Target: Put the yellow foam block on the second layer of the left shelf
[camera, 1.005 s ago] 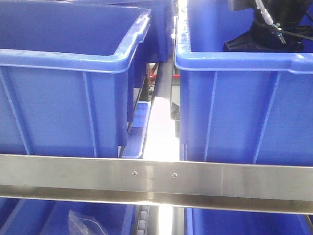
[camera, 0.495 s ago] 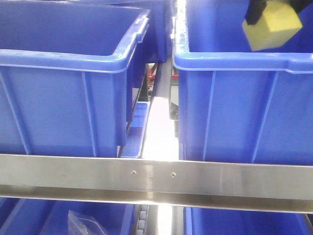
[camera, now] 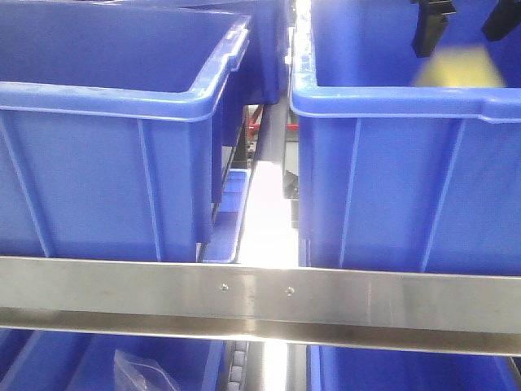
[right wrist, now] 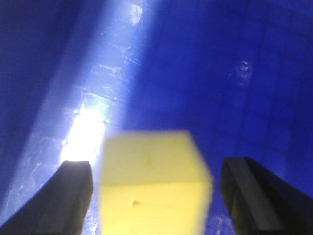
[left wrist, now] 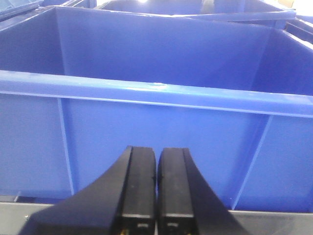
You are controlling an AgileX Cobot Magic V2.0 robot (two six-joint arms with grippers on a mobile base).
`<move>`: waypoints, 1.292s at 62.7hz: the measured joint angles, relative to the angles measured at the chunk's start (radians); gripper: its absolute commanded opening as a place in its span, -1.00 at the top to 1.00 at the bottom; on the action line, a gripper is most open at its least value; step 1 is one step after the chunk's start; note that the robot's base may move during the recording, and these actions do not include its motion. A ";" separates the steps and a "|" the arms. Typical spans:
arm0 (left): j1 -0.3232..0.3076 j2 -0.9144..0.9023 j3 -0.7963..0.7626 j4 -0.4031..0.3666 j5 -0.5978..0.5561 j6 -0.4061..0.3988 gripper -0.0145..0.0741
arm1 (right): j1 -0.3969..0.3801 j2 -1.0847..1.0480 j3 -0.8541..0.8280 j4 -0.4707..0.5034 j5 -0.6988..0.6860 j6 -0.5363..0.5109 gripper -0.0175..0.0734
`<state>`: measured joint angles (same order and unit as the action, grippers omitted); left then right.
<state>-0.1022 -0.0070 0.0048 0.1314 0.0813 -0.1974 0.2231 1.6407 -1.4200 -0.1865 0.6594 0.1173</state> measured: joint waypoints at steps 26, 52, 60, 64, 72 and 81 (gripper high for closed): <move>0.000 0.000 0.000 0.000 0.000 0.000 0.36 | 0.000 -0.020 0.000 -0.008 0.071 0.000 -0.41; 0.000 0.000 0.000 0.000 0.000 0.000 0.36 | 0.000 -0.379 0.223 -0.009 0.093 0.000 0.54; 0.000 0.000 0.000 0.000 0.000 0.000 0.36 | 0.000 -0.530 0.375 -0.009 0.054 0.000 0.54; 0.000 0.000 0.000 0.000 0.000 0.000 0.36 | 0.000 -0.612 0.462 -0.009 0.031 0.000 0.54; 0.000 0.000 0.000 0.000 0.000 0.000 0.36 | 0.000 -0.766 0.596 -0.009 -0.014 0.000 0.54; 0.000 0.000 0.000 0.000 0.000 0.000 0.36 | 0.000 -0.943 0.721 -0.009 -0.047 0.000 0.54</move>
<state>-0.1022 -0.0070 0.0048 0.1314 0.0813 -0.1974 0.2231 0.6979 -0.6991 -0.1959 0.6120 0.1173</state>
